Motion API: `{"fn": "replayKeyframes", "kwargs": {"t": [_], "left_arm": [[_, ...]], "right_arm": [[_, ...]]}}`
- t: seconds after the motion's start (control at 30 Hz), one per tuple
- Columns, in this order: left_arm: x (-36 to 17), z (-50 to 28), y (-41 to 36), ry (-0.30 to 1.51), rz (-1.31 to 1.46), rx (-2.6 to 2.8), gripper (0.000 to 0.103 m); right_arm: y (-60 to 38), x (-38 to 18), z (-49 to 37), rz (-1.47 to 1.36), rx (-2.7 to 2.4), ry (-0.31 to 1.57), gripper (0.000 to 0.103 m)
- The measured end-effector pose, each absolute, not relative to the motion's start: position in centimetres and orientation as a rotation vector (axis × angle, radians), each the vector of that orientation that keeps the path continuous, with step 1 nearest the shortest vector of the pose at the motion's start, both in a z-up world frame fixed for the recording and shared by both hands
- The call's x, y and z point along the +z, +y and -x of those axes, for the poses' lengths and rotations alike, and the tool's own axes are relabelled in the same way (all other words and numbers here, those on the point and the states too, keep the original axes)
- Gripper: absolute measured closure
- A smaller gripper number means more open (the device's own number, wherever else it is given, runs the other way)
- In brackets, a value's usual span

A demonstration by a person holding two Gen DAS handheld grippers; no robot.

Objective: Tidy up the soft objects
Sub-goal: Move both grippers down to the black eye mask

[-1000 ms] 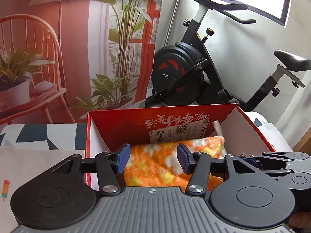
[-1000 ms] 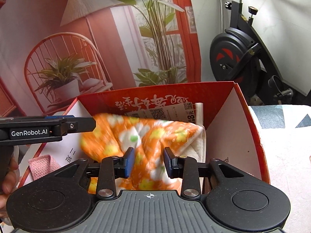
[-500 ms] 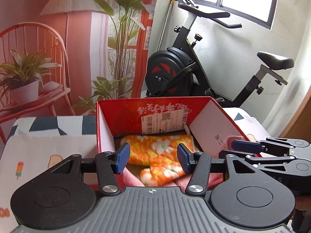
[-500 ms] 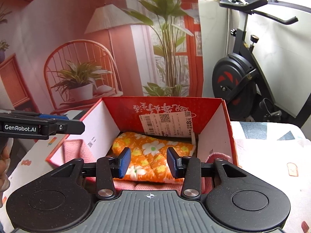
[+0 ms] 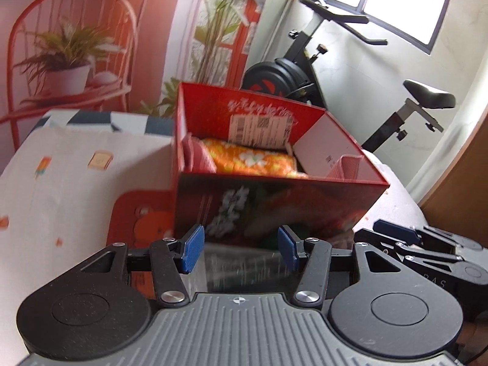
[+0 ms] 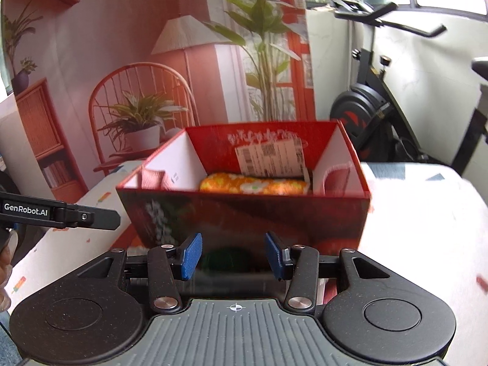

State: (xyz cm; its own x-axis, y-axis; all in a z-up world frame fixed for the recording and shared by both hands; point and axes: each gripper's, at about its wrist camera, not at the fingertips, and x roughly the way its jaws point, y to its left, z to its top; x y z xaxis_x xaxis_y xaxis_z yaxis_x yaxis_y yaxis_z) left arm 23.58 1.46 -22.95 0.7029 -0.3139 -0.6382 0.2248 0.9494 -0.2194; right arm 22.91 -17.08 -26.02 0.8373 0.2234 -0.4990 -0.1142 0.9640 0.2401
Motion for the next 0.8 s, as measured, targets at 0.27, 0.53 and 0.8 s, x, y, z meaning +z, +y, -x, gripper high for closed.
{"fn": "replayKeyframes", "kwargs": {"t": [0.27, 0.53, 0.8], "left_arm": [[-26.1, -20.5, 2.7, 0.801, 0.210, -0.245, 0.047], [-27.3, -20.1, 3.6, 0.833, 0.274, -0.218, 0.044], [-28.1, -19.5, 4.5, 0.806, 0.314, -0.144, 0.037]], "right_arm": [[-16.1, -29.7, -19.1, -0.243, 0.141, 0.587, 0.060], [-17.2, -30.2, -17.9, -0.282, 0.100, 0.563, 0.056], [-17.5, -31.3, -17.8, -0.295, 0.090, 0.581, 0.054]]}}
